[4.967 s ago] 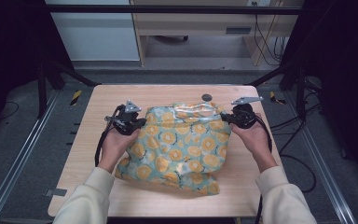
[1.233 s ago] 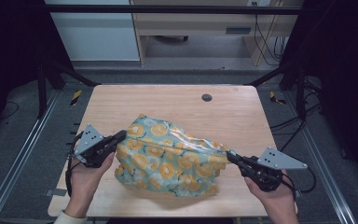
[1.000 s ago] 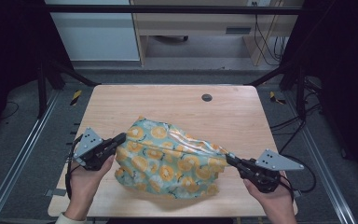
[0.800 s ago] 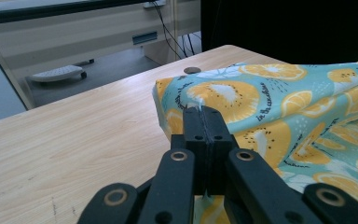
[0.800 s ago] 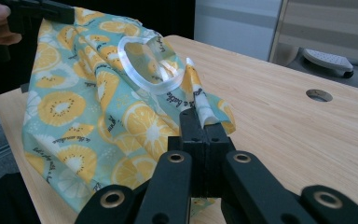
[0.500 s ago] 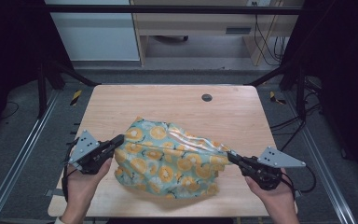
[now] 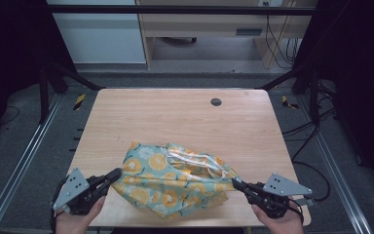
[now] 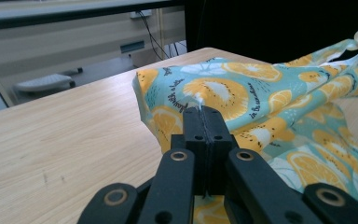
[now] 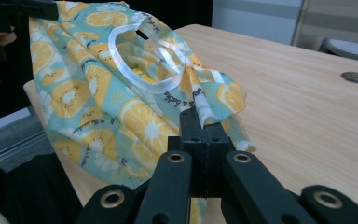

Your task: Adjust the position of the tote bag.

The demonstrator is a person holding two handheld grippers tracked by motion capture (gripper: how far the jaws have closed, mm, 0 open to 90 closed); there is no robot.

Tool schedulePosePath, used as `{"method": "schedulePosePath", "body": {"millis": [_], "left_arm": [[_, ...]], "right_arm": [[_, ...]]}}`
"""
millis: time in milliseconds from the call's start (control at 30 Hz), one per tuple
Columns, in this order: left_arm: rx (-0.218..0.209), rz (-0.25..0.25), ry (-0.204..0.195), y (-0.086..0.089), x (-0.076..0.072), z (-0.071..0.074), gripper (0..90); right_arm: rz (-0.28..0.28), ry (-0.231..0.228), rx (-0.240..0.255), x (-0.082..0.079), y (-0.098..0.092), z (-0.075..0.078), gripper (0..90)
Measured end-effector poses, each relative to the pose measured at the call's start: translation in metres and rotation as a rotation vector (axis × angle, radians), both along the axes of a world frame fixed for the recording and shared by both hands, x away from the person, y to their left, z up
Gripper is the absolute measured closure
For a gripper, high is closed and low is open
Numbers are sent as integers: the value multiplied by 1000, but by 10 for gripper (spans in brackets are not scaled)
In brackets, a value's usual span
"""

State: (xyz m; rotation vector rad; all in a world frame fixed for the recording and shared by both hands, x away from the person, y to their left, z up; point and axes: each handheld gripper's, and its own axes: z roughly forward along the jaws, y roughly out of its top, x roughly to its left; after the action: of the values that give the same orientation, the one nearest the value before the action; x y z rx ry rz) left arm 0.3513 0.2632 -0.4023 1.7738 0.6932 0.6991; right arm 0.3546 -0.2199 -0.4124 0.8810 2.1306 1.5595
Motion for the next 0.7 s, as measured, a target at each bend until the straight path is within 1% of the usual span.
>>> {"method": "schedulePosePath", "body": {"millis": [33,133,200,233,300,367,400,500,600,700], "left_arm": [[30,-3,-8,0,-2,-1,900],[32,-13,-6,0,-4,-2,900],[34,-23,-4,2,-3,-5,900],[24,-23,20,3,-3,-8,900],[19,-31,34,4,-2,-12,900],[23,-31,41,4,-2,-14,900],[33,-29,53,3,-1,-18,900],[42,-29,63,1,1,-20,900],[51,-34,65,1,1,-21,900],[60,-39,73,0,1,-21,900]], "right_arm": [[-2,-1,3,-1,1,-2,900],[-9,-22,-28,-4,3,-5,900],[-3,-23,-42,-5,4,-7,900],[-1,-17,-40,-6,4,-9,900],[5,-5,-51,-6,5,-13,900],[-1,16,-52,-5,6,-17,900],[-3,22,-52,-4,6,-18,900],[-13,30,-57,-3,6,-20,900],[-11,33,-68,-2,6,-21,900],[-6,43,-88,-3,6,-23,900]]}}
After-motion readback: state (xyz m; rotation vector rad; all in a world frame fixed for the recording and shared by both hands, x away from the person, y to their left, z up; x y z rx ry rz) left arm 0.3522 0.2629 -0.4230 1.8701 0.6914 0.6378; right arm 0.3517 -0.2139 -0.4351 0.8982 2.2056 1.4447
